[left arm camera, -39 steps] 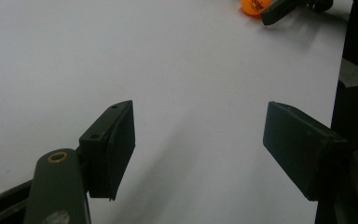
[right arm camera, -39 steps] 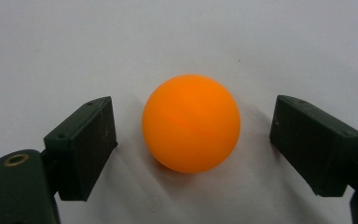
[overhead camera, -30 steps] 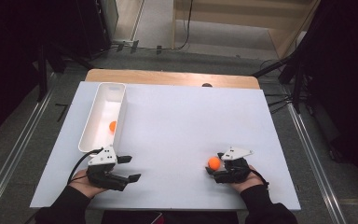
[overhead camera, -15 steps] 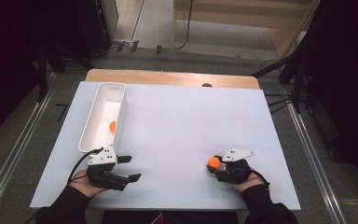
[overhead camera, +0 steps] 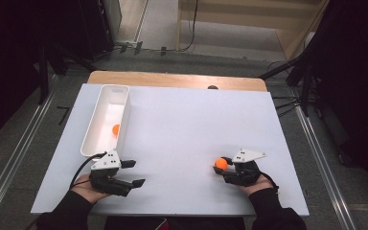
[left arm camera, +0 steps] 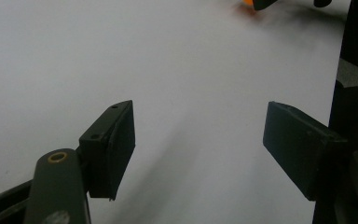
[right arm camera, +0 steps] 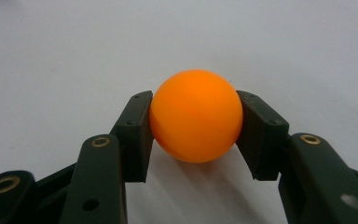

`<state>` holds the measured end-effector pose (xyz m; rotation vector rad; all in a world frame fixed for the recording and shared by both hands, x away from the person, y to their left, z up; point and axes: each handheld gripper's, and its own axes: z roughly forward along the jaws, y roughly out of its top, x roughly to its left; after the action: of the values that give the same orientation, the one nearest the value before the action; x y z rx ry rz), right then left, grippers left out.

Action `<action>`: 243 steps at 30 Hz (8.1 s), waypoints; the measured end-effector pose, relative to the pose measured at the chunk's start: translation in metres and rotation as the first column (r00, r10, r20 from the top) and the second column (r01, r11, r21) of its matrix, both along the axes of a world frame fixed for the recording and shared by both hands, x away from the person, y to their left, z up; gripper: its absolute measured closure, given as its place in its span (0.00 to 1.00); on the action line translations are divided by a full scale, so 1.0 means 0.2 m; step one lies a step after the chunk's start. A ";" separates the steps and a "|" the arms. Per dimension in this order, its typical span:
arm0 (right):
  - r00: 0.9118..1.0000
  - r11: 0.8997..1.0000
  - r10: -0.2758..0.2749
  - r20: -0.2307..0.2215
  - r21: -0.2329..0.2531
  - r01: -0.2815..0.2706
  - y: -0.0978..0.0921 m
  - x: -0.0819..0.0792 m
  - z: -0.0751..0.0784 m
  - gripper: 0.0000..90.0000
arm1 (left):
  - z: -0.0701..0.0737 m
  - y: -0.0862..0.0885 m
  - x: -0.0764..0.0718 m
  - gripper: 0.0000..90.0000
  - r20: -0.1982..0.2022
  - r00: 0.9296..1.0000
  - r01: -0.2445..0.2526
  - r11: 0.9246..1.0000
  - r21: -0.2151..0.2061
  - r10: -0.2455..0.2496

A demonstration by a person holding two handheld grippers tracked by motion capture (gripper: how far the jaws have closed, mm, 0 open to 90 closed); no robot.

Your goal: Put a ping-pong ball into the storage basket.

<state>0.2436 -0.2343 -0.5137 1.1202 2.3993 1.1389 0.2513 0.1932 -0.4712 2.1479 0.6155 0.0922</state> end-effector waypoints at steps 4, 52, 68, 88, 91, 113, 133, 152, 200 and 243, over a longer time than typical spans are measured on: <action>1.000 0.999 -0.012 0.002 0.041 0.012 -0.02 0.01 0.03 0.54 | 0.00 0.00 0.00 0.28 0.000 1.000 0.000 1.000 -0.002 0.000; 0.999 0.981 0.048 -0.009 0.190 -0.045 0.20 0.11 0.24 0.54 | -0.01 0.00 -0.01 0.28 -0.004 1.000 0.010 1.000 0.014 -0.010; 0.997 0.979 0.078 0.003 0.190 -0.077 0.35 0.17 0.27 0.54 | -0.01 0.00 -0.01 0.28 0.000 1.000 0.009 1.000 -0.002 -0.009; 0.995 0.973 0.102 0.005 0.207 -0.101 0.49 0.27 0.33 0.54 | -0.01 0.00 -0.01 0.28 -0.004 1.000 0.014 1.000 -0.004 -0.014; 0.994 0.972 0.106 0.006 0.209 -0.105 0.52 0.29 0.34 0.54 | 0.00 0.00 -0.01 0.28 -0.002 1.000 0.014 1.000 -0.011 -0.014; 0.992 0.972 0.128 0.013 0.195 -0.128 0.73 0.45 0.39 0.54 | -0.01 0.00 -0.01 0.28 -0.002 1.000 0.018 1.000 -0.013 -0.018; 0.989 0.971 0.143 0.025 0.191 -0.145 0.86 0.53 0.42 0.54 | -0.01 0.00 -0.01 0.28 -0.002 1.000 0.019 1.000 -0.012 -0.019; 0.987 0.968 0.154 0.042 0.193 -0.160 1.01 0.60 0.48 0.54 | -0.01 0.00 -0.01 0.28 0.002 1.000 0.024 1.000 0.000 -0.024; 0.978 0.960 0.184 0.092 0.196 -0.199 1.39 0.80 0.52 0.54 | -0.01 0.01 -0.01 0.28 0.002 0.999 0.038 0.999 0.009 -0.038; 0.990 0.971 0.124 0.061 0.198 -0.133 1.56 0.96 0.44 0.54 | -0.01 0.00 -0.01 0.28 0.006 0.998 0.062 0.998 0.020 -0.062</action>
<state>0.4364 0.0776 -0.4247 0.9931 2.3919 1.4620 0.2488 0.1941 -0.4734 2.1833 0.5460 0.0721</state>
